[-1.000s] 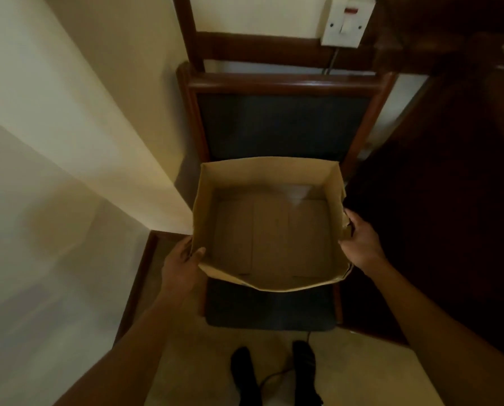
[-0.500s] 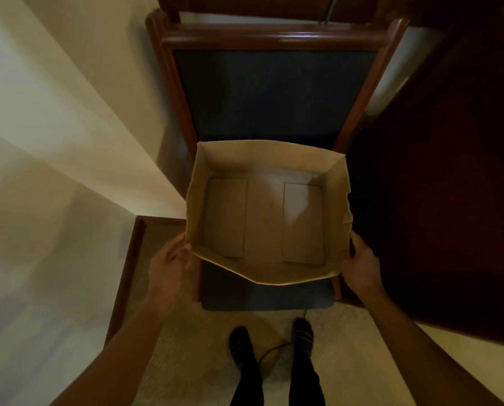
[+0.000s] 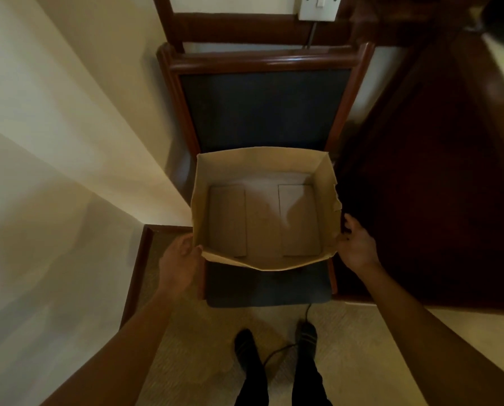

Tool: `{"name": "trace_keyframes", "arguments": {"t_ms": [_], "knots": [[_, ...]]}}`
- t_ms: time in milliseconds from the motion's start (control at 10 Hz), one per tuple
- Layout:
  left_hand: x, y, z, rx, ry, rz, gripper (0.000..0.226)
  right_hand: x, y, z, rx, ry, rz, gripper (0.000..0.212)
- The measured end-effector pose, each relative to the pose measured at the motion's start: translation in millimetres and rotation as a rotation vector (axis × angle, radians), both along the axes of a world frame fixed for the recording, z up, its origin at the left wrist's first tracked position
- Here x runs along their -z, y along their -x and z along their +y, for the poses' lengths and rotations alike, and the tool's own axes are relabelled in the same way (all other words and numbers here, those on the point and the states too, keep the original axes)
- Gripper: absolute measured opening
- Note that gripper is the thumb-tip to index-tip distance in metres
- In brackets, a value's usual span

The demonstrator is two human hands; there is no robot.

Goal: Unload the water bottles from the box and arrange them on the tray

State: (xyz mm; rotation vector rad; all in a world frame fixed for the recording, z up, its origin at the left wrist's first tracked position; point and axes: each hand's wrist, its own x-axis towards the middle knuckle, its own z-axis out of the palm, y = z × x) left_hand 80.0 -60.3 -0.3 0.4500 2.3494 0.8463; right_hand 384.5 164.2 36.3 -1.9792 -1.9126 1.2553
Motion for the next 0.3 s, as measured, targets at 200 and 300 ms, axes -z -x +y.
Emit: {"name": "trace_keyframes", "arguments": {"t_ms": [200, 300], "knots": [[-76.0, -15.0, 4.8, 0.11, -0.087, 0.092, 0.037, -43.6, -16.0, -16.8, -0.086, -0.081, -0.018, 0.052], [-118.9, -22.0, 9.6, 0.115, -0.142, 0.074, 0.031, -80.0, -21.4, -25.5, -0.109, -0.14, 0.067, 0.046]]}}
